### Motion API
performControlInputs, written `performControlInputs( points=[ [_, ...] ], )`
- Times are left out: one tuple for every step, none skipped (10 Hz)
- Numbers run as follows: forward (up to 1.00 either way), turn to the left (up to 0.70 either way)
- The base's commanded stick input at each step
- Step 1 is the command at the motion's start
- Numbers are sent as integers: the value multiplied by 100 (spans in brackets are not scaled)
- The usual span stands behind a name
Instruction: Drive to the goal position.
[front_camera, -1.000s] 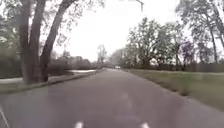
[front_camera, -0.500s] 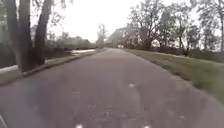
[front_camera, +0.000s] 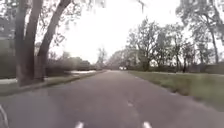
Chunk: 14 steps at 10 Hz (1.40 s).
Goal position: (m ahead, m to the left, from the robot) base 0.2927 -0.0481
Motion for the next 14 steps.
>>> performControlInputs(
  points=[
    [100,0],
    [100,0],
    [100,0],
    [100,0],
    [100,0],
    [100,0],
    [100,0],
    [100,0],
    [100,0],
    [100,0],
    [100,0],
    [100,0],
    [100,0],
    [100,0]
  ],
)
